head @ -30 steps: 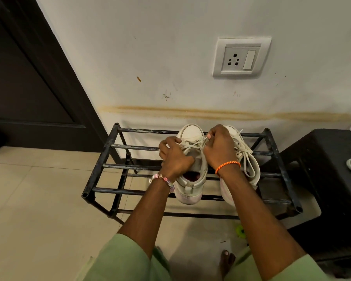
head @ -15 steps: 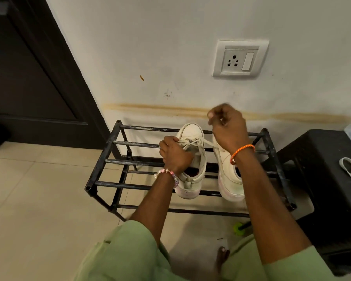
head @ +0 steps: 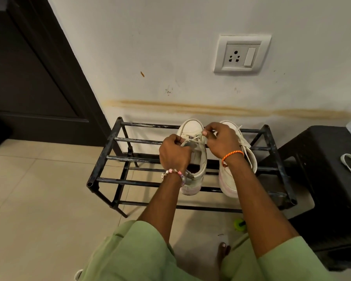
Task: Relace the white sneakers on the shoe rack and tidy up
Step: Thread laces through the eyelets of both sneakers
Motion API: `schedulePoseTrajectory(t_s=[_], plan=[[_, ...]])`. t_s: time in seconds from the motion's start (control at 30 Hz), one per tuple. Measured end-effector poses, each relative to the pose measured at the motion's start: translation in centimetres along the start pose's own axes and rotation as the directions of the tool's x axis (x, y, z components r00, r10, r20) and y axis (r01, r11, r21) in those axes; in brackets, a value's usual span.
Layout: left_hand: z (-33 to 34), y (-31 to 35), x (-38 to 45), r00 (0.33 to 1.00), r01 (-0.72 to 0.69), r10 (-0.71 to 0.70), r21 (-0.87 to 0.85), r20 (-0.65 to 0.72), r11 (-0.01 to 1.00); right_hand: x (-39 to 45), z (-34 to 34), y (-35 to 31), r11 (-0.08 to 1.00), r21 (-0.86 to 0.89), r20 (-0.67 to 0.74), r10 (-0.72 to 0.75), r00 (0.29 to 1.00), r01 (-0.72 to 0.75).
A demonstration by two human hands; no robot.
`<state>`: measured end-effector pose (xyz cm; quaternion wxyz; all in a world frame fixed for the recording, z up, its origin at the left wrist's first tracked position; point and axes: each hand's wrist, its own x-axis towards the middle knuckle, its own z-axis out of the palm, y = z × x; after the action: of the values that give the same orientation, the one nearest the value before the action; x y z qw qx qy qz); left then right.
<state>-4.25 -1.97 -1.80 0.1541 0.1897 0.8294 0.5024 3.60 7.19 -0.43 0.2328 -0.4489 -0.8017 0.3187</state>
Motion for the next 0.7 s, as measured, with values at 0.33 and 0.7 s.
schedulePoseTrajectory(t_s=[0.33,0.7], plan=[[0.0,0.3,-0.2,1.000,-0.015,0.016,0.053,-0.015,0.999,-0.3,-5.2,-4.9,0.640,0.768,-0.017,-0.003,1.000,0.015],[0.1,-0.5,0.0,1.000,0.023,-0.022,-0.064,0.011,0.998,0.3,0.2,0.1,0.959,-0.237,0.238,0.213,0.948,-0.156]])
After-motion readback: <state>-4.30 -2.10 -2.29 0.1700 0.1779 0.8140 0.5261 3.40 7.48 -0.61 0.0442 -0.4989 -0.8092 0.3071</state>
